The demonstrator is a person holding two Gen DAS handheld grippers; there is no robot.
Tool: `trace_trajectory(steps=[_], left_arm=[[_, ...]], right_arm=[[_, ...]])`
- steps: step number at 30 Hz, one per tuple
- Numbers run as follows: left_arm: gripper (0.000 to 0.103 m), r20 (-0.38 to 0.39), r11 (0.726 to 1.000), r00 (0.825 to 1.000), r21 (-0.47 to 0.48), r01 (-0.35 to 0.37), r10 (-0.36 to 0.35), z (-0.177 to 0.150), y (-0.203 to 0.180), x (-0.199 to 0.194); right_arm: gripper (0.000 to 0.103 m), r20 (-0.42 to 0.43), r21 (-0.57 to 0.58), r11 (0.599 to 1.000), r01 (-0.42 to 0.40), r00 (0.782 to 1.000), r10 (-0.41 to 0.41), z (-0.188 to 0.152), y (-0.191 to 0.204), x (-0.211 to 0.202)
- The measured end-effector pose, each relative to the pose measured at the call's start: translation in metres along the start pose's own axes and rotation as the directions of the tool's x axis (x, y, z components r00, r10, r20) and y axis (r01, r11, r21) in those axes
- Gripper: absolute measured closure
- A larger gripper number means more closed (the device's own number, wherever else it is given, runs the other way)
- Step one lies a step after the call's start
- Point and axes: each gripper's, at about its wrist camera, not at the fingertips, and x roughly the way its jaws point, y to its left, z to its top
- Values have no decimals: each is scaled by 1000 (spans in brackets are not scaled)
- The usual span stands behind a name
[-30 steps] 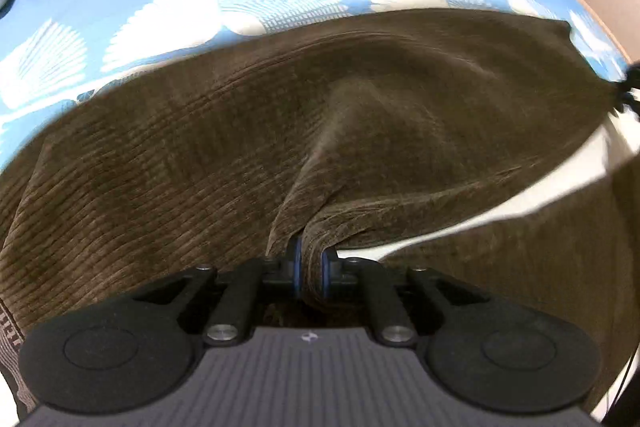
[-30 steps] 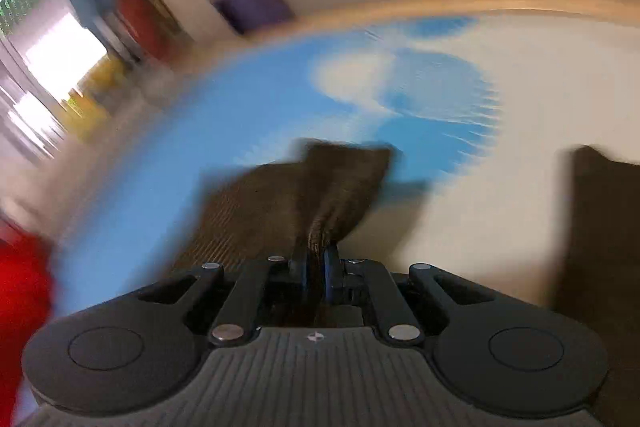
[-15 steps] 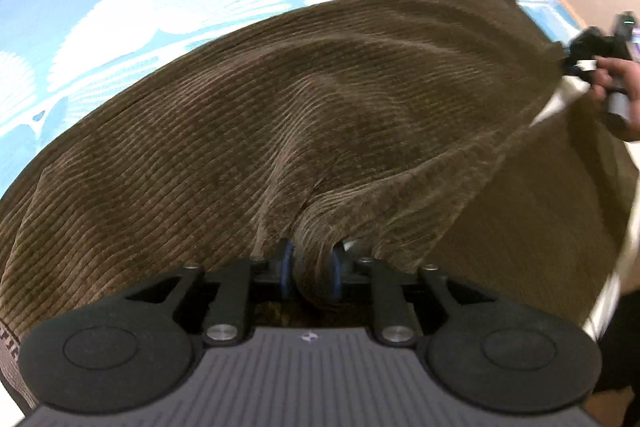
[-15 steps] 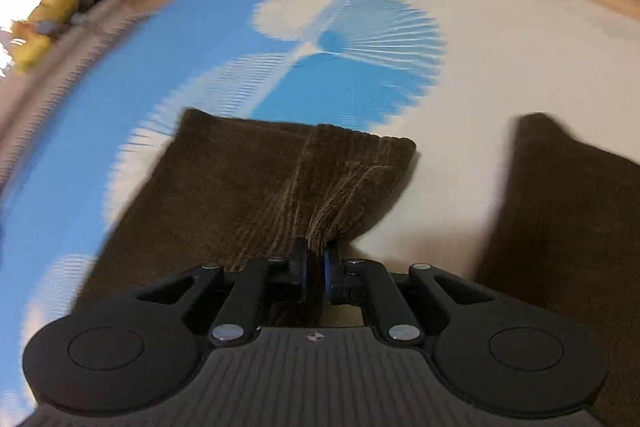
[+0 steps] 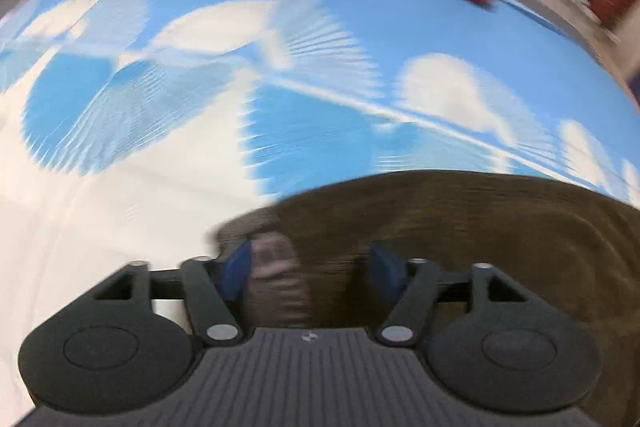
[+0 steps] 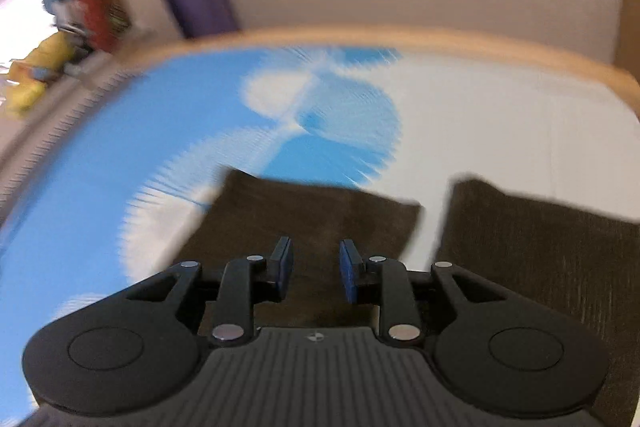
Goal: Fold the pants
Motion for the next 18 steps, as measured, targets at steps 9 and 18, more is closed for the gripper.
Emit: trace_trajectory(steps=[9,18], left_arm=[[21,5,998,998,-12,68,-68,-16,15,36],[66,93,996,995,86,33,-41,-16,8,18]], right_arm=[[57,-104,-258,845,-469,883,458,-24,32,-144],[56,-268,-427,739,-521,854,446,-100,9,-188]])
